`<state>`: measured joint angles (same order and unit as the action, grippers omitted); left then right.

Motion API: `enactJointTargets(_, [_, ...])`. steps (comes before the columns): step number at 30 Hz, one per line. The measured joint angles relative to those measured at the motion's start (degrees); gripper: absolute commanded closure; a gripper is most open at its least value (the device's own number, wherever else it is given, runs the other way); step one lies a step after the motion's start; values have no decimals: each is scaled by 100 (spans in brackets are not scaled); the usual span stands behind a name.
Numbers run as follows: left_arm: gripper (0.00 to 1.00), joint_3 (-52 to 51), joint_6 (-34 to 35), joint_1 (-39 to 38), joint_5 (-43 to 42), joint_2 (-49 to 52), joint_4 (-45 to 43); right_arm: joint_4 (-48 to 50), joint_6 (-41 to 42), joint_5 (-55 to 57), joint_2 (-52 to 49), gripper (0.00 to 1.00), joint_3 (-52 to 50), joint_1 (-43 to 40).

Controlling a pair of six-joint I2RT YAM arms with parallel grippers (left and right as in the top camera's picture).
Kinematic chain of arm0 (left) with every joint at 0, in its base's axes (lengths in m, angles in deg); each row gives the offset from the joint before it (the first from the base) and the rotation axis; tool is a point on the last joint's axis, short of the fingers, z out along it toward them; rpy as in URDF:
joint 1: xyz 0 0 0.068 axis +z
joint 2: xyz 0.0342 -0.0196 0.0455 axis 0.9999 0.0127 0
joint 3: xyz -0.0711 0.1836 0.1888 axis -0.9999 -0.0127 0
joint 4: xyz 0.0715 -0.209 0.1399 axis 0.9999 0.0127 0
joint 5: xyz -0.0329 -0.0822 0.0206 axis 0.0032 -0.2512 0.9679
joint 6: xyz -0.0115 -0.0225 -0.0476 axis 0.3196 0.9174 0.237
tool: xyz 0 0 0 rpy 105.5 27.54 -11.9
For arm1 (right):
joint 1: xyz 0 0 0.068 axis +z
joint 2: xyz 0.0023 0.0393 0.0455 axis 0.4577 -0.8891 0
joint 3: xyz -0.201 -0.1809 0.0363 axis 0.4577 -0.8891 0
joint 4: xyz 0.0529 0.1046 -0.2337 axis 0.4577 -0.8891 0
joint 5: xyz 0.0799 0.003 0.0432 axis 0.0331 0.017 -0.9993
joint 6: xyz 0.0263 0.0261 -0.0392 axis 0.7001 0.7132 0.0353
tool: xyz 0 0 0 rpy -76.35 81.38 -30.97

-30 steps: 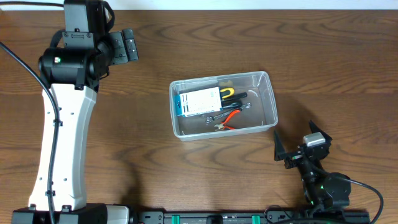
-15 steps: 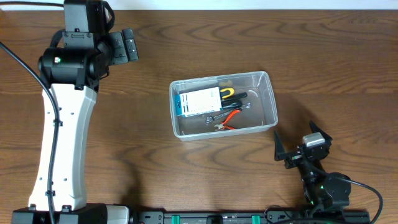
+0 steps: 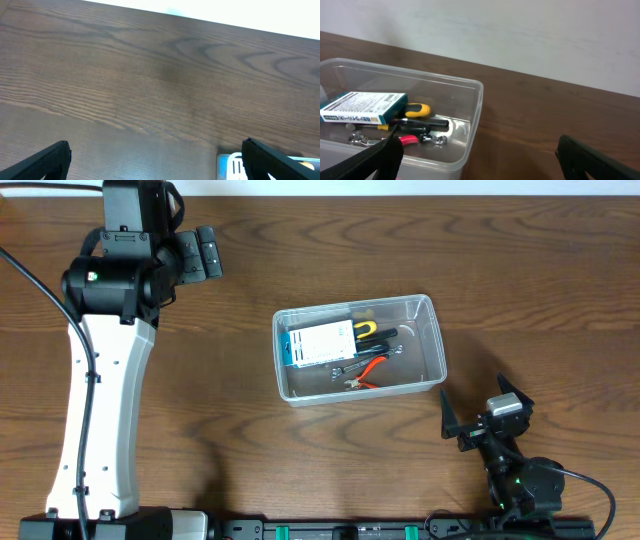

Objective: Pack container

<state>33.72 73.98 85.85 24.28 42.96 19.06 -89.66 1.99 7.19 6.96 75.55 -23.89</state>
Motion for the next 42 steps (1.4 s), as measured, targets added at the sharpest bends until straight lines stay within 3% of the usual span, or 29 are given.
enactJointTargets(16, [2,-50,0,0,0,-378,-74,2,-39,4,0,1,0,0])
enactJointTargets(32, [2,-125,0,0,186,-4400,-120,13,-42,15,0,1,0,0])
enactJointTargets(42, [2,-2120,0,0,269,-6181,-68,15,-42,15,2,1,-4,0])
